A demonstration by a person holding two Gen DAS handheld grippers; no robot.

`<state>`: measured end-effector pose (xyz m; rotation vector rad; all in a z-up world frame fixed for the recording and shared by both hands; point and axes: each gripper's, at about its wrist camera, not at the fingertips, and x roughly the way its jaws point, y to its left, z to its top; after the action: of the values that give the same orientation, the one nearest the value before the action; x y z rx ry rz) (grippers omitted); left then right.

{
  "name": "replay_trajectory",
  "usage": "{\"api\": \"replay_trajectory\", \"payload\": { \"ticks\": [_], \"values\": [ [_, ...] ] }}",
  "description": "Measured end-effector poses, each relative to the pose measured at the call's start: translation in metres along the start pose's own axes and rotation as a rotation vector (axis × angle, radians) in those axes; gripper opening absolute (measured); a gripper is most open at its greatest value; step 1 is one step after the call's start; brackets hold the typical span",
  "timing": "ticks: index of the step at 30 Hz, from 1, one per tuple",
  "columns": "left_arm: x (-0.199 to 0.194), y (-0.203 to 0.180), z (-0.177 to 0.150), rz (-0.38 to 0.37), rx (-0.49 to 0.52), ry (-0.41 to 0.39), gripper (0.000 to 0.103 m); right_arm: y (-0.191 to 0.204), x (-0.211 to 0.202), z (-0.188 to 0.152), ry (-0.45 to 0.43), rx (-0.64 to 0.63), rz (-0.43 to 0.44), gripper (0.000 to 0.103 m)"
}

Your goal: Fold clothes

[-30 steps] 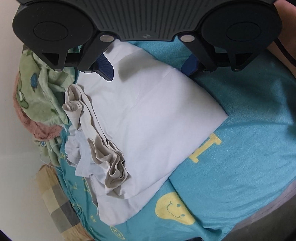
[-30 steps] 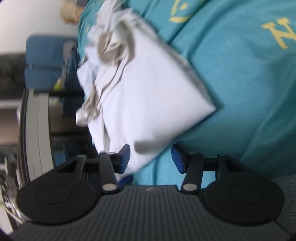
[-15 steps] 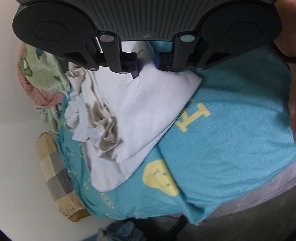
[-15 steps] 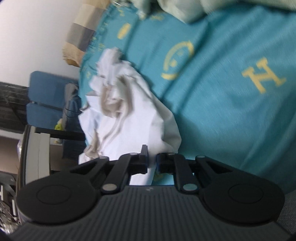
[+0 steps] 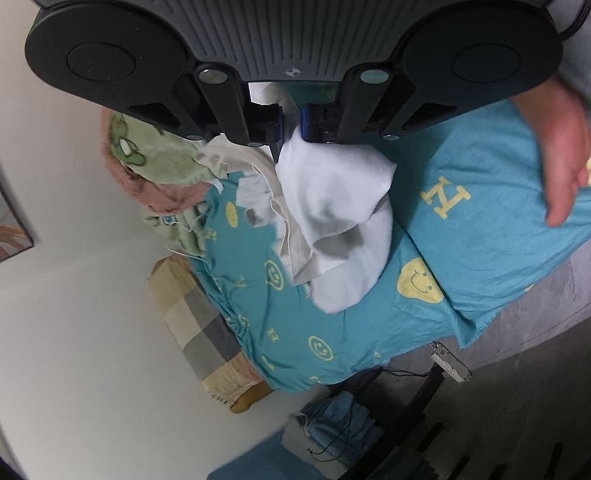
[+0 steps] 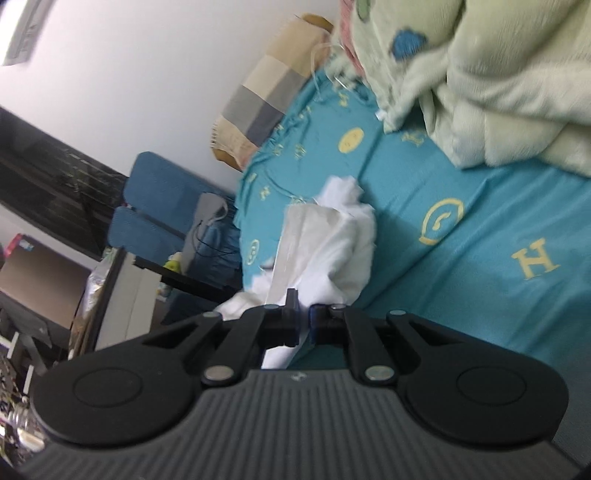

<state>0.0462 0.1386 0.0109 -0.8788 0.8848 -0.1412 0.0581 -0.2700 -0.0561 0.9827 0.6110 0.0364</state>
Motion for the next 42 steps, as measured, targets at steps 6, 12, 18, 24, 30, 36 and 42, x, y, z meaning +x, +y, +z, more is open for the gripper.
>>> {"api": "replay_trajectory", "payload": {
  "ticks": [6,12,18,24,30,36,42],
  "values": [
    [-0.067,0.01,-0.045,-0.011,-0.04,0.029,0.009,-0.007,-0.065,-0.024,0.012,-0.01,0.0,0.008],
    [-0.076,0.014,-0.045,-0.013,-0.072,0.046,0.009,-0.007,-0.073,-0.021,0.043,0.031,-0.007,0.008],
    [-0.026,-0.016,-0.002,0.033,-0.043,0.036,0.01,0.007,-0.03,0.008,0.042,0.047,-0.017,0.008],
    [0.058,-0.032,0.043,0.099,0.056,0.046,0.011,0.013,0.051,0.039,0.05,0.019,-0.09,0.008],
    [0.157,-0.02,0.081,0.156,0.171,0.056,0.011,0.0,0.141,0.057,0.075,-0.059,-0.153,0.008],
    [0.237,0.009,0.094,0.172,0.204,0.094,0.011,-0.02,0.204,0.063,0.11,-0.167,-0.229,0.009],
    [0.242,0.002,0.087,0.184,0.309,0.076,0.014,-0.024,0.214,0.058,0.118,-0.249,-0.248,0.009]
  ]
}}
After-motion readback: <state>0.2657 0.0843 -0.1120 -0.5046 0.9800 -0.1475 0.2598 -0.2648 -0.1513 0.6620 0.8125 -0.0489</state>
